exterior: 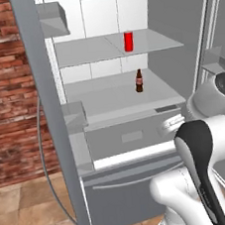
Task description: Open the fridge, grab two sodas, and place both sodas inside the bowl with ice on the dining counter.
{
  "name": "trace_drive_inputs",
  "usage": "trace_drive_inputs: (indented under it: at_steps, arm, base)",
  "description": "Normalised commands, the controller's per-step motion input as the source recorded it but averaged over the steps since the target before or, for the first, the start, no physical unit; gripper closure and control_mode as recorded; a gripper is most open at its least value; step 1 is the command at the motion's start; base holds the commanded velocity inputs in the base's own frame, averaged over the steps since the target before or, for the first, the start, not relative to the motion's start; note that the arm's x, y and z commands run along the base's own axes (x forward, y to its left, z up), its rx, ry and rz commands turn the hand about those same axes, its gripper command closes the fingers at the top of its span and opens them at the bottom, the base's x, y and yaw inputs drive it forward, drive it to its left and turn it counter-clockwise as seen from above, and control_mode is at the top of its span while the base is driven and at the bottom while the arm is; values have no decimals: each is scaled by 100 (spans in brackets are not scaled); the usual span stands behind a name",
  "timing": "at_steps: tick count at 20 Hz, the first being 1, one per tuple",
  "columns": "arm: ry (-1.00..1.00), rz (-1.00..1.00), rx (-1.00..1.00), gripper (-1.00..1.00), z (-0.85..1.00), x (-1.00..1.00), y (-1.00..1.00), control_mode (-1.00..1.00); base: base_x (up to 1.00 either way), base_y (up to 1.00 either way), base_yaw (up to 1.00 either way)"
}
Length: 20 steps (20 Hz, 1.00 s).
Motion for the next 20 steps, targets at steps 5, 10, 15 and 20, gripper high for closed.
trace_drive_inputs:
  at_steps: [5, 10, 15, 20]
  arm:
    - [0, 0, 0, -100, 0, 0, 0, 100]
    - [0, 0, 0, -100, 0, 0, 0, 100]
    - [0, 0, 0, -100, 0, 0, 0, 100]
    - [0, 0, 0, -100, 0, 0, 0, 100]
  base:
    - [59, 5, -6]
    - [84, -14, -4]
    - [56, -34, -10]
    - [22, -59, -14]
